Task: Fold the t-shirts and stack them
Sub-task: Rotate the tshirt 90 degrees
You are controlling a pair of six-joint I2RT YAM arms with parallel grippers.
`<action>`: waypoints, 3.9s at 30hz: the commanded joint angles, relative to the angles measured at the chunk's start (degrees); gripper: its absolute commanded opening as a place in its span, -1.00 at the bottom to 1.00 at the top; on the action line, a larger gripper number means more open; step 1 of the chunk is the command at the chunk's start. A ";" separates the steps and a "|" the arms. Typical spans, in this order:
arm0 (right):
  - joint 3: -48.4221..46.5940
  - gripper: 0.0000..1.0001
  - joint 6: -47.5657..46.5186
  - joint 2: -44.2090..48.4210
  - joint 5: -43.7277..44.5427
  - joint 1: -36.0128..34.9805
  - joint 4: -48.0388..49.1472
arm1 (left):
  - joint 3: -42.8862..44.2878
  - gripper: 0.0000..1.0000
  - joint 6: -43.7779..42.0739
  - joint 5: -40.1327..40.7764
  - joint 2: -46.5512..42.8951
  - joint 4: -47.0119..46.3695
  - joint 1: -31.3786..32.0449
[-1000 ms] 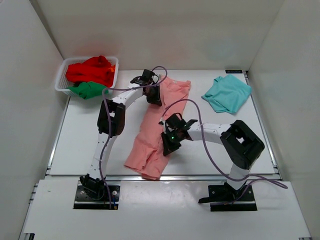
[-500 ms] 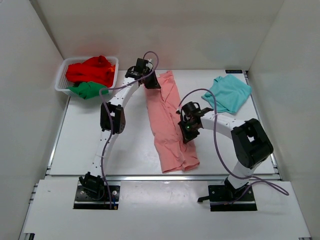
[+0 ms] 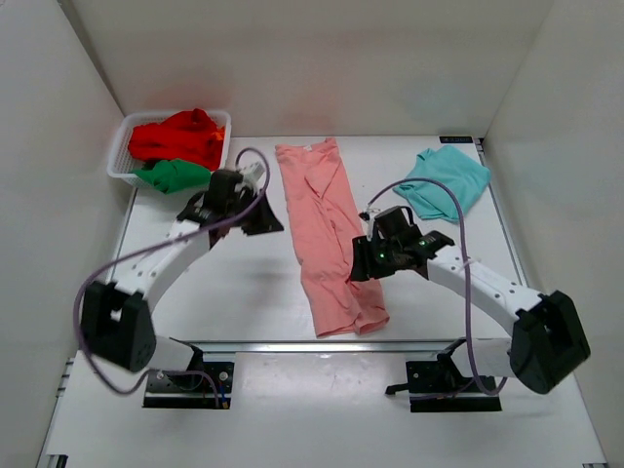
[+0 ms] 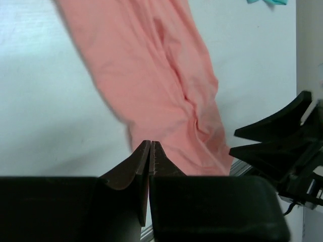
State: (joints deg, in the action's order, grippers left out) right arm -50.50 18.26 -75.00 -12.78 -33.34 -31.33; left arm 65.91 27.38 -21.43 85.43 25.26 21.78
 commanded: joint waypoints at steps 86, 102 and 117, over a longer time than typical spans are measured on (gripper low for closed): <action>6.83 -0.71 6.27 -15.52 3.63 -5.16 17.62 | 21.88 -0.75 5.24 12.11 39.10 -8.48 4.77; 12.87 -0.77 9.95 3.19 7.69 -8.58 12.25 | 24.22 -0.75 5.05 11.15 30.43 -7.04 2.22; 13.32 -0.72 16.36 -1.92 6.88 -19.83 17.62 | -23.61 -0.73 7.60 9.65 -7.10 -17.08 5.81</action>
State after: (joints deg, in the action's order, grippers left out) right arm -36.25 32.80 -79.09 -8.12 -52.16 -14.79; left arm 47.03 34.02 -10.94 82.87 11.09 25.87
